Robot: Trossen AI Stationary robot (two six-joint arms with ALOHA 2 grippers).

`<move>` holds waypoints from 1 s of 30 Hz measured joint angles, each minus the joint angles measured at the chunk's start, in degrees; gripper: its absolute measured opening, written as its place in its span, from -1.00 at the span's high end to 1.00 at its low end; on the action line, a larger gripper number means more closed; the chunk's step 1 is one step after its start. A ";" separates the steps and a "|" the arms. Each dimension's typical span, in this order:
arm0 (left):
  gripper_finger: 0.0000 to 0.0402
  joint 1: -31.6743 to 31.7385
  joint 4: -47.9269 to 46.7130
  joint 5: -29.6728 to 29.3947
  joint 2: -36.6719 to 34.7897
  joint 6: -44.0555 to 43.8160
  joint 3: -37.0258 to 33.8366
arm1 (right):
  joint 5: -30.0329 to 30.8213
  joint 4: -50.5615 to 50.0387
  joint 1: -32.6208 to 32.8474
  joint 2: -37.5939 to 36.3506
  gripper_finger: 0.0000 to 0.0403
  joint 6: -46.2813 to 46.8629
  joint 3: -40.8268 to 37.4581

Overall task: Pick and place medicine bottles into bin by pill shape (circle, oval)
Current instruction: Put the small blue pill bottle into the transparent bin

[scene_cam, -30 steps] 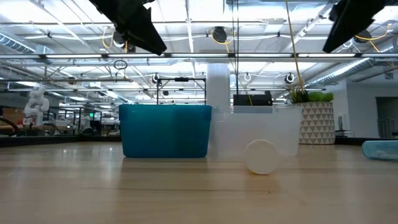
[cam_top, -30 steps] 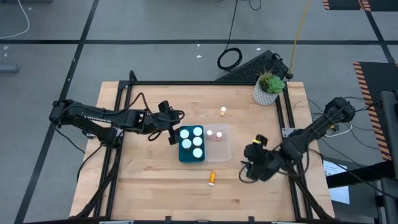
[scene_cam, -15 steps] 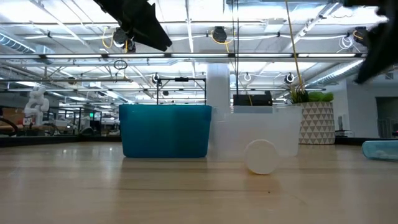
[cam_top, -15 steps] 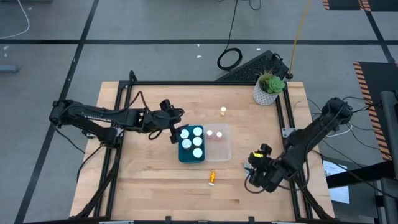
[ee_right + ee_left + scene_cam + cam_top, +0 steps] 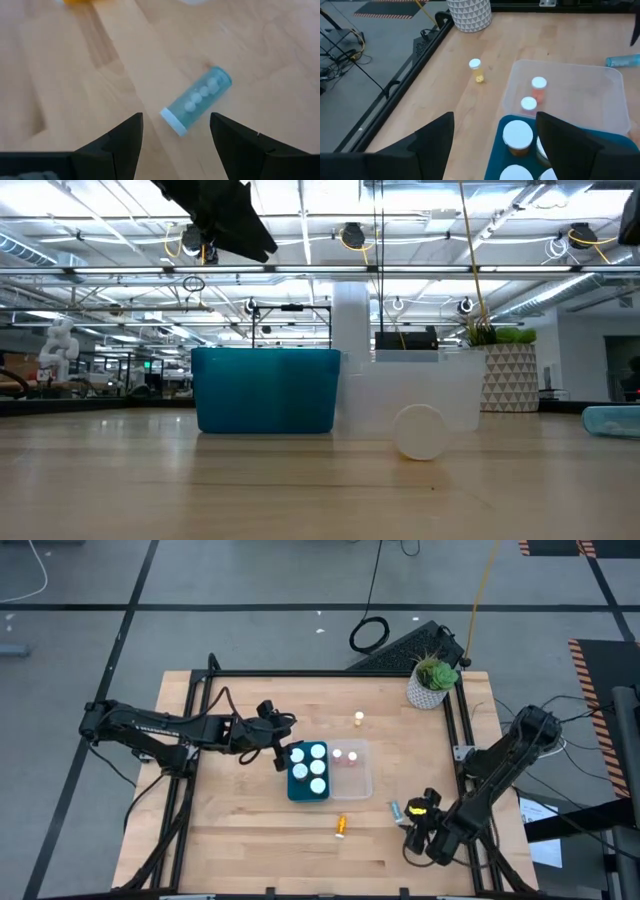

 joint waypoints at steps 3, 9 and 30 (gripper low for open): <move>-0.42 -0.02 0.02 -0.01 0.00 -0.57 0.00 | -1.10 0.28 0.00 3.24 -0.11 1.97 0.00; -0.42 -0.02 0.44 -0.02 0.00 -1.09 0.00 | -1.05 0.84 0.00 6.32 -0.11 5.59 -0.02; -0.42 -0.02 1.75 -0.02 0.00 -0.61 0.00 | 3.30 1.83 -0.13 10.27 0.02 8.90 0.03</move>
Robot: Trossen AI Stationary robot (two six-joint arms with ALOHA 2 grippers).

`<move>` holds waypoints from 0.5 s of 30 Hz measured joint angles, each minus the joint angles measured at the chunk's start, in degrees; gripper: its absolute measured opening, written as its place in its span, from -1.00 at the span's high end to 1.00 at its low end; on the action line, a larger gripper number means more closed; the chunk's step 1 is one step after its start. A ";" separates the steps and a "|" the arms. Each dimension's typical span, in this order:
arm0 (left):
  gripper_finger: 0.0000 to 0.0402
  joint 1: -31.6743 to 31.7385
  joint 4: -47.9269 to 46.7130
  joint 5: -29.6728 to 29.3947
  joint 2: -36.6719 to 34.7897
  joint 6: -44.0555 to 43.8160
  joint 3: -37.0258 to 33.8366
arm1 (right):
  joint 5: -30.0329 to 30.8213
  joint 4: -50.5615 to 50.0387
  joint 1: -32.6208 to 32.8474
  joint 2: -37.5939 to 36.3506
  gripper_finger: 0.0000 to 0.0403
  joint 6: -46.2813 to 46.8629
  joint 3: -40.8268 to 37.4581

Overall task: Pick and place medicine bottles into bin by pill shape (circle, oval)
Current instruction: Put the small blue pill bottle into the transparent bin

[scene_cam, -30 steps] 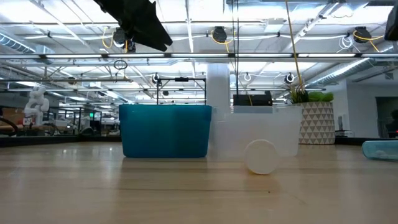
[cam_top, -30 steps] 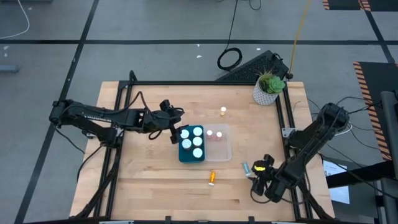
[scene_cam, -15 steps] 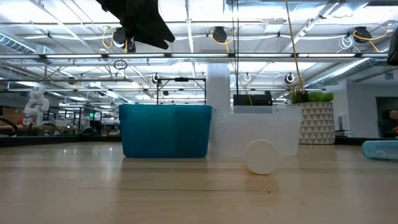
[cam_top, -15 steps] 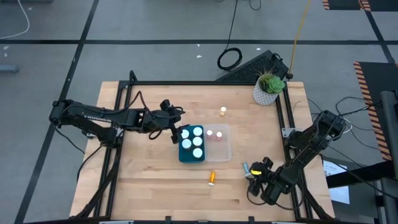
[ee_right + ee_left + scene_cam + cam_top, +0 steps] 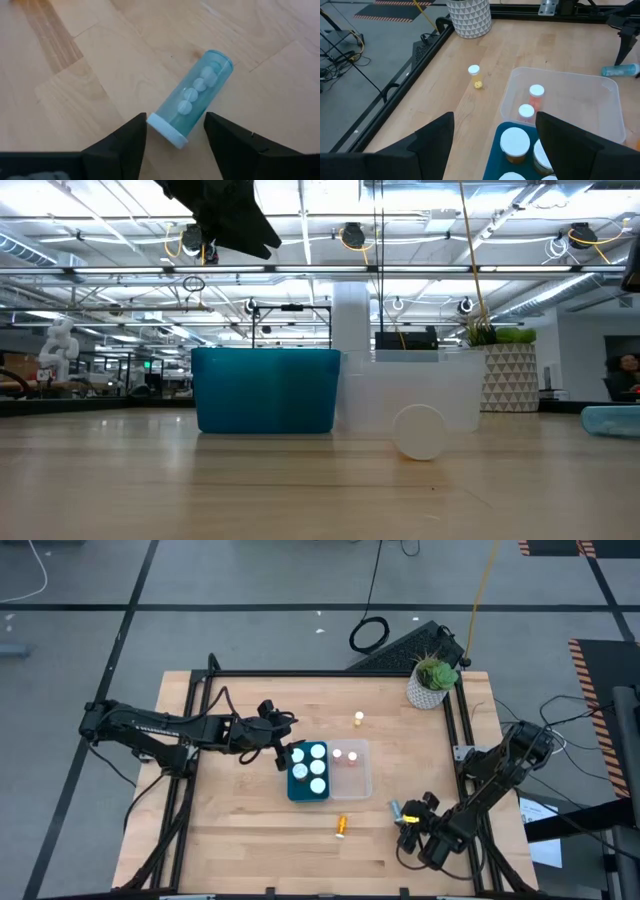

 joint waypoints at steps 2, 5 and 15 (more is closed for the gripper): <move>-0.42 0.00 -0.02 0.00 0.00 0.00 0.00 | -0.04 -1.79 -0.02 -0.31 0.10 0.36 -0.04; -0.42 0.00 -0.02 0.00 0.00 0.07 0.00 | -0.09 -3.97 -0.07 -0.54 0.23 0.69 -0.16; -0.42 0.00 -0.05 0.02 0.00 0.09 0.00 | -1.20 -8.92 -0.07 -0.63 0.45 3.27 -0.09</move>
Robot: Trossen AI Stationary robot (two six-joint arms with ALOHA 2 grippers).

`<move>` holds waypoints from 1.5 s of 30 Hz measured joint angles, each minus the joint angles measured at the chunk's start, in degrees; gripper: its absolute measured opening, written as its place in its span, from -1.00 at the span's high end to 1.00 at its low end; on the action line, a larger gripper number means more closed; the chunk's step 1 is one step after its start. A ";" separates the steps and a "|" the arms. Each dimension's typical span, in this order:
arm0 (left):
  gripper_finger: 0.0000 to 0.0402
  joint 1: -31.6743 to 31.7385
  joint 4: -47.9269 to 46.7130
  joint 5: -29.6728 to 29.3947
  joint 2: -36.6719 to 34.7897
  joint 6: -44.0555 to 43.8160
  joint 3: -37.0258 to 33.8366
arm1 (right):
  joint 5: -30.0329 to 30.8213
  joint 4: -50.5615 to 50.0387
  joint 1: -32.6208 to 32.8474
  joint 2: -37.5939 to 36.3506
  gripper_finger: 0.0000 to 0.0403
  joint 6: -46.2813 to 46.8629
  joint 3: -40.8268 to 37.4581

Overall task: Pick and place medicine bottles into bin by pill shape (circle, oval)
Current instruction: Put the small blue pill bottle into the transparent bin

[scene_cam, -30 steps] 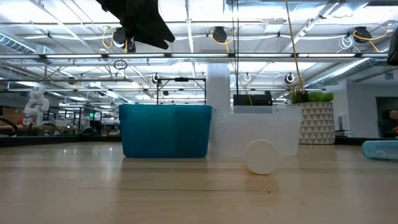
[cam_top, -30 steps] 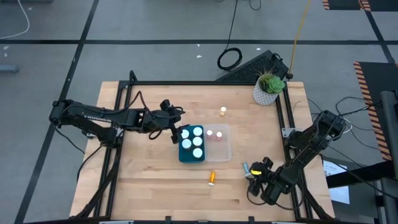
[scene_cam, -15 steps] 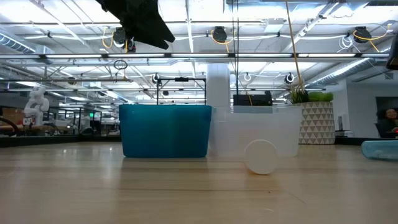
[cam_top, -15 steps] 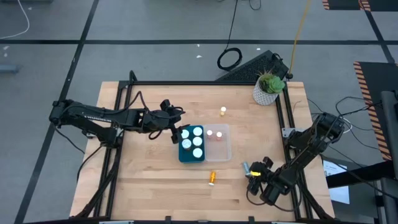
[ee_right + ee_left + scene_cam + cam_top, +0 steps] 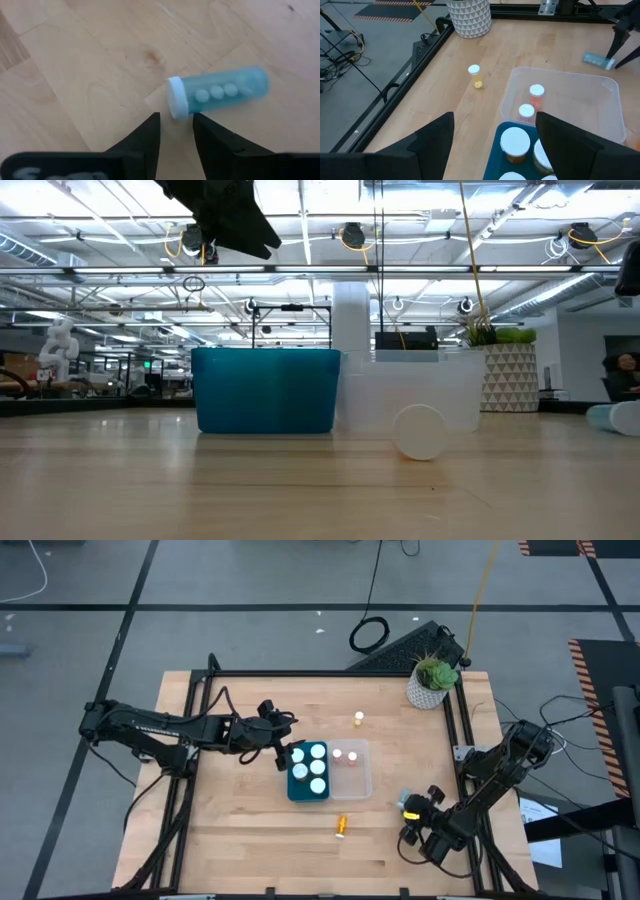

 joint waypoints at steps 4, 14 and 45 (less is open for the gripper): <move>-0.42 0.00 -0.10 -0.01 0.00 0.04 0.00 | -0.25 -1.10 0.04 -0.01 0.27 2.42 0.01; -0.42 -0.09 -0.34 0.00 0.00 0.52 0.00 | -1.76 -0.59 0.13 -1.31 -0.21 -0.10 -0.03; -0.42 -1.22 -0.19 0.15 0.00 1.07 0.00 | -4.99 5.39 -2.09 -8.20 -0.14 -14.96 -0.58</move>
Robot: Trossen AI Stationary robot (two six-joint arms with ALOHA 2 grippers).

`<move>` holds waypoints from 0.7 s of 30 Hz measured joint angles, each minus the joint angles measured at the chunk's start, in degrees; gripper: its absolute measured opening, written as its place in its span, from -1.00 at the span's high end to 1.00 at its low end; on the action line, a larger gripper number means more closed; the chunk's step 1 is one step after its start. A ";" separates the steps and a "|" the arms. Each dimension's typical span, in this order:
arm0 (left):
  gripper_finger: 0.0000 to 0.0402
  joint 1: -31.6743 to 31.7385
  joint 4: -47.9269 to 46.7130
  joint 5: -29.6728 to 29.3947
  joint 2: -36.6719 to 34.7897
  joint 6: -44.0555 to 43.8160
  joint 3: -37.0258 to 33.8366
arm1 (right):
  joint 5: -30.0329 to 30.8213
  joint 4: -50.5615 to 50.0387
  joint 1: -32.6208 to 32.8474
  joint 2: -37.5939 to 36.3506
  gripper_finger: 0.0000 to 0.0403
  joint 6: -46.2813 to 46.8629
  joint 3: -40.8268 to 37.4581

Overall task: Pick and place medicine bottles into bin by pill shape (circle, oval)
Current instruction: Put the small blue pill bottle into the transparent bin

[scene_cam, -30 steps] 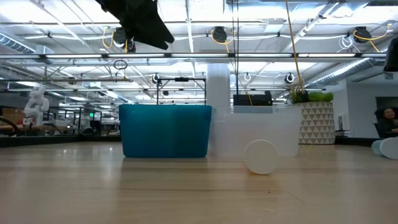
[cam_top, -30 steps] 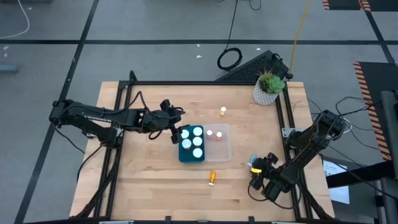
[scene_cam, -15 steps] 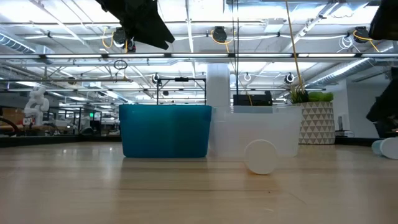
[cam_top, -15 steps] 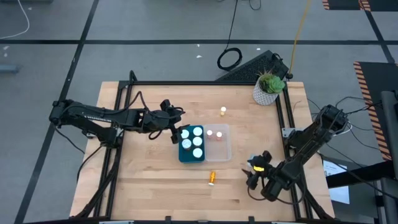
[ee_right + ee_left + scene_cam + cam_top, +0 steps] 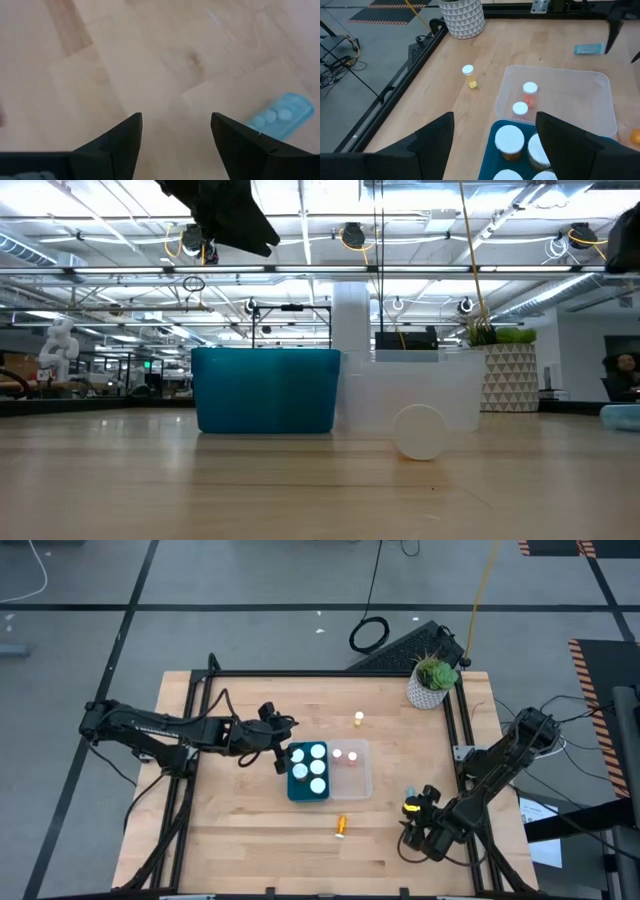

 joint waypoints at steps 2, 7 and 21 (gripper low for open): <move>-0.42 0.00 0.00 0.00 0.02 0.00 0.00 | -0.22 -3.07 0.90 -1.09 -0.11 0.20 1.45; -0.42 0.00 0.00 0.00 0.01 0.06 0.00 | -1.14 -19.39 2.93 -3.05 -0.07 8.23 6.81; -0.42 0.04 0.26 0.00 0.02 1.05 0.00 | -1.30 -19.69 2.46 4.07 -0.21 39.82 4.55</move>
